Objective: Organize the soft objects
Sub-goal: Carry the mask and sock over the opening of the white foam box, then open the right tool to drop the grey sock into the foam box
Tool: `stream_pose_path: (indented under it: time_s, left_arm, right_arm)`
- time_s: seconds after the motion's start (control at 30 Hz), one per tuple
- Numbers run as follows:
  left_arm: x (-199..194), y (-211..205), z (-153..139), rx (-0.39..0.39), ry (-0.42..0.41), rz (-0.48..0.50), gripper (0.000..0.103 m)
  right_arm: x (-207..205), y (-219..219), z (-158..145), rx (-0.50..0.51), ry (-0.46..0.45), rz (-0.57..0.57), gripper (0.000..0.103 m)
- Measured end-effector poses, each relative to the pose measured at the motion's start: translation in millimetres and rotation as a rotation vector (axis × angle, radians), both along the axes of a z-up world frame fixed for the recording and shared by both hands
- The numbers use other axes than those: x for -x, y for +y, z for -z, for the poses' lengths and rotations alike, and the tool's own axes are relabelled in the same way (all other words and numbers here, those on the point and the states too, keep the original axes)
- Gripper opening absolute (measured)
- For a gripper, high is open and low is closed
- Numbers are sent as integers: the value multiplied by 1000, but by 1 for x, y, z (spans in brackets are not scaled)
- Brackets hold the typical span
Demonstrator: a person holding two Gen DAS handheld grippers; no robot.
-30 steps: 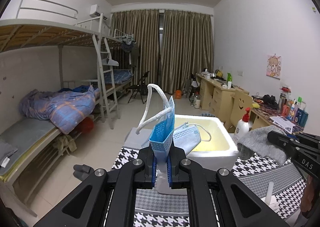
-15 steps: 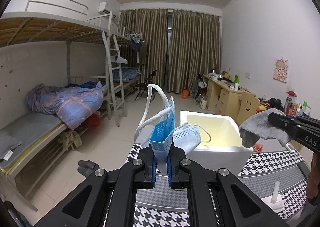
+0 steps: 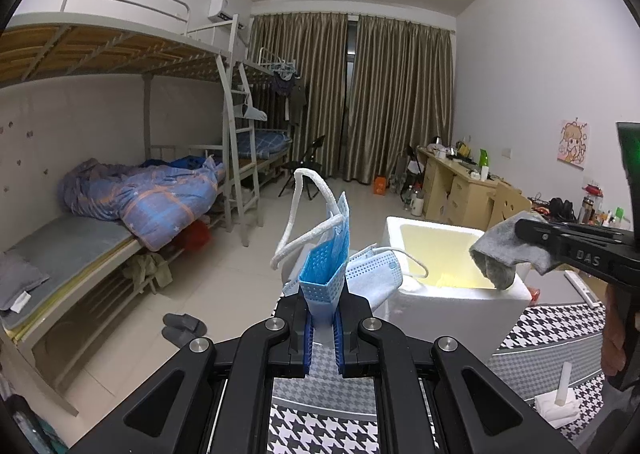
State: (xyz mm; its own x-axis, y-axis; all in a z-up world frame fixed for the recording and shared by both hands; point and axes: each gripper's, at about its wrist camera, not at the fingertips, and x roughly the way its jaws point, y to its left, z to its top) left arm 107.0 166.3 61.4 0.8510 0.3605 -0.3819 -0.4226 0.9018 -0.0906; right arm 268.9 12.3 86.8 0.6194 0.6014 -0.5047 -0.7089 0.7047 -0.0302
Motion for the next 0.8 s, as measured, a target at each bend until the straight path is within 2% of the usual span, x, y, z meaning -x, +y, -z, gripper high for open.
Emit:
stream_pose_path:
  time_s: [0.63, 0.73, 0.8]
  left_arm:
    - [-16, 6, 1, 23, -6, 62, 9]
    - [-18, 9, 2, 29, -5, 68, 9]
    - [-19, 10, 2, 31, -5, 67, 9]
  right_arm:
    - [-41, 35, 34, 84, 120, 10, 12]
    - [-41, 39, 36, 106, 124, 5, 19]
    - [-40, 41, 35, 109, 119, 2, 33]
